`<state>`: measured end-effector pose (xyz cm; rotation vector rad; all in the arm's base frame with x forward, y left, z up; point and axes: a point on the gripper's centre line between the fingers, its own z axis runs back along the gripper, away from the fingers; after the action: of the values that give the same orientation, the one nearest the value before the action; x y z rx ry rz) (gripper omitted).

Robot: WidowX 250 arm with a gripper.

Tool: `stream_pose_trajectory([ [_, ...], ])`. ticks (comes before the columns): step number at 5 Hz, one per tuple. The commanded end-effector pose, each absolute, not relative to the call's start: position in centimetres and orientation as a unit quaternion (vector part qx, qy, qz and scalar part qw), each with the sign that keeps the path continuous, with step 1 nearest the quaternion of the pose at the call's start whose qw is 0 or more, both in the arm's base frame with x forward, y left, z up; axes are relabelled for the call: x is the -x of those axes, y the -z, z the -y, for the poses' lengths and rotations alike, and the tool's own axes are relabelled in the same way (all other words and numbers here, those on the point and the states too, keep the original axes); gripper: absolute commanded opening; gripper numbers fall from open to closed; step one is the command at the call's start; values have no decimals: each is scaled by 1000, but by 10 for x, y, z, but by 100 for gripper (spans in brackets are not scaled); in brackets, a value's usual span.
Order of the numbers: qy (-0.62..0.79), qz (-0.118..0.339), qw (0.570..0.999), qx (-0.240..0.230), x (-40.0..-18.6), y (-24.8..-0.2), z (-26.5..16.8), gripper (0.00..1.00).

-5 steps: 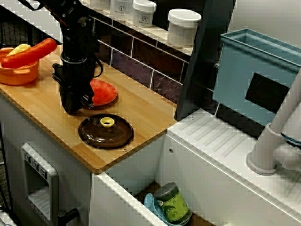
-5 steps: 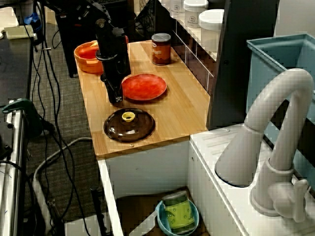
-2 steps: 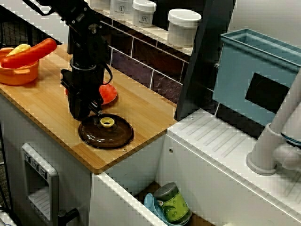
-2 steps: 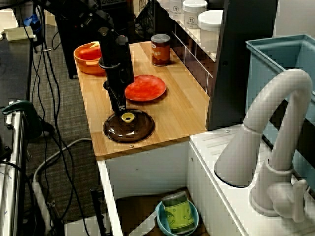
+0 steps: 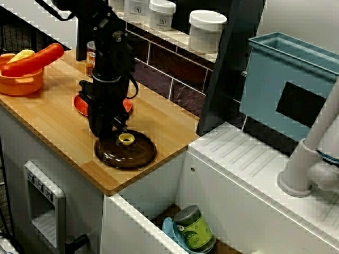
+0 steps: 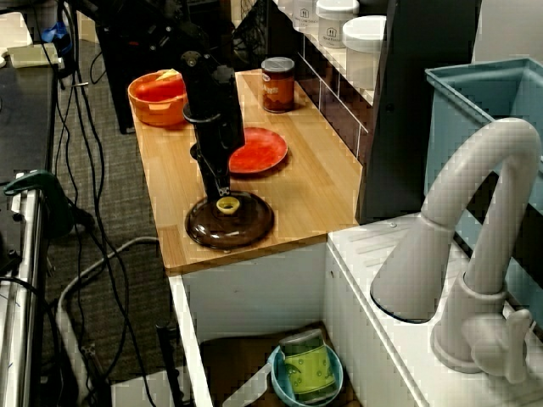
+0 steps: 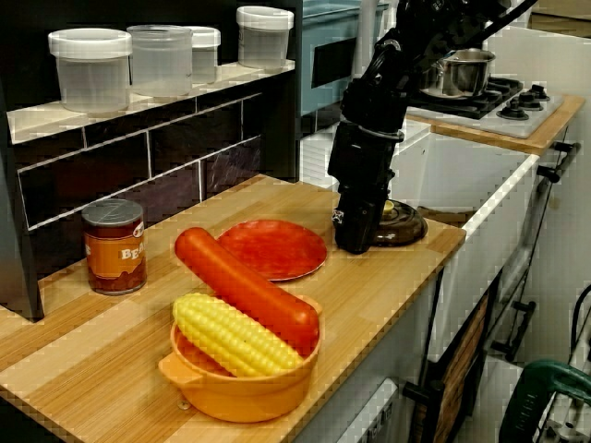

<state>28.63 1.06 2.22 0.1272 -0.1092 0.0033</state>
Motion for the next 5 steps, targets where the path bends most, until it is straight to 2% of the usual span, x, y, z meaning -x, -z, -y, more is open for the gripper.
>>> stream_pose_trajectory([
  [1,6,34,998,-51,-292,-31,15,0],
  [5,18,14,999,-44,-288,-35,44,0],
])
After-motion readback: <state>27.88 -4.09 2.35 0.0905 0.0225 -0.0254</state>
